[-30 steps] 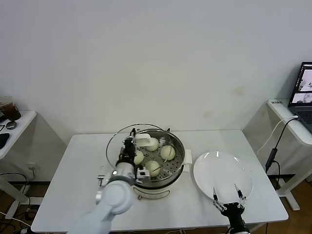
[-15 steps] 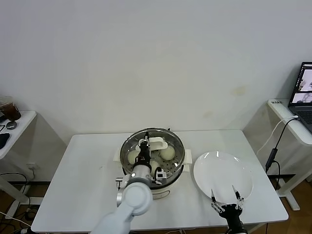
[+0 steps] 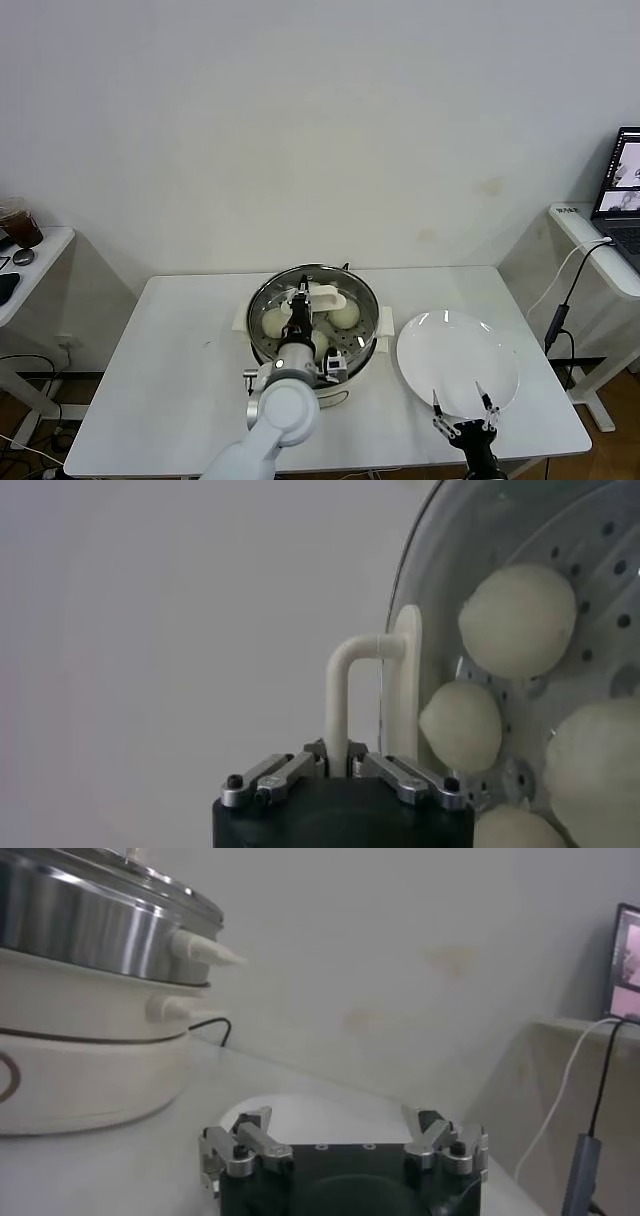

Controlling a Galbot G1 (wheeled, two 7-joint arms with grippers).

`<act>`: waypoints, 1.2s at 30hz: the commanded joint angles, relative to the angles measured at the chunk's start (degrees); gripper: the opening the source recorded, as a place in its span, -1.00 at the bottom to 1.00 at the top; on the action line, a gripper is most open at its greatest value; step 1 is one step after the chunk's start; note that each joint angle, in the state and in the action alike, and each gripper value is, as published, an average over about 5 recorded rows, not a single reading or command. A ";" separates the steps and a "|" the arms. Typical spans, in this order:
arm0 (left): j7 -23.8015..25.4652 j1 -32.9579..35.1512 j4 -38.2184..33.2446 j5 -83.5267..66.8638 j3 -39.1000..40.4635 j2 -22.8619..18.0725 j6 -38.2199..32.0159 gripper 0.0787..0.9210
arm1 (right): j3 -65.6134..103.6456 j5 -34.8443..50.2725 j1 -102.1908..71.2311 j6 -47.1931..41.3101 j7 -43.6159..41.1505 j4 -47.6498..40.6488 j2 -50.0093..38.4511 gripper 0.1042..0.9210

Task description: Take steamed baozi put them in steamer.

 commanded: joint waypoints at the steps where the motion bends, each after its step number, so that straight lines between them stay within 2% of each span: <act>1: -0.86 0.78 0.81 2.74 -0.43 -0.55 -0.90 -0.77 | -0.11 -0.08 0.02 0.02 -0.03 -0.06 0.00 0.76; 11: -1.63 1.62 0.97 3.09 -0.75 -0.96 -1.55 -0.77 | -0.36 -0.18 -0.10 0.02 -0.11 -0.02 -0.11 0.76; 16: -1.68 2.56 -1.04 -0.07 -0.65 -1.46 -1.18 -0.77 | -0.45 -0.18 -0.21 0.01 -0.16 0.04 -0.25 0.76; 19: -2.20 3.85 -3.19 -1.44 -0.69 -1.47 -1.19 -0.70 | -0.54 -0.21 -0.22 0.00 -0.19 0.04 -0.30 0.76; 26: -6.27 11.58 -13.50 -8.82 -3.43 1.46 -3.59 -0.25 | -0.46 -0.17 -0.56 0.05 -0.36 0.17 -0.79 0.76; 31: -13.78 22.71 -25.21 -28.50 -9.76 5.82 -6.91 0.10 | -0.77 -0.36 -0.41 -0.15 -0.46 0.20 -0.52 0.76; 33: -17.10 29.43 -28.40 -40.11 -14.12 7.62 -11.60 0.25 | -1.00 -0.41 -0.38 -0.15 -0.47 0.18 -0.45 0.76; 36: -20.08 39.98 -30.70 -61.47 -24.31 9.40 -25.15 0.45 | -1.11 -0.18 -0.51 -0.12 -0.51 0.28 -0.49 0.76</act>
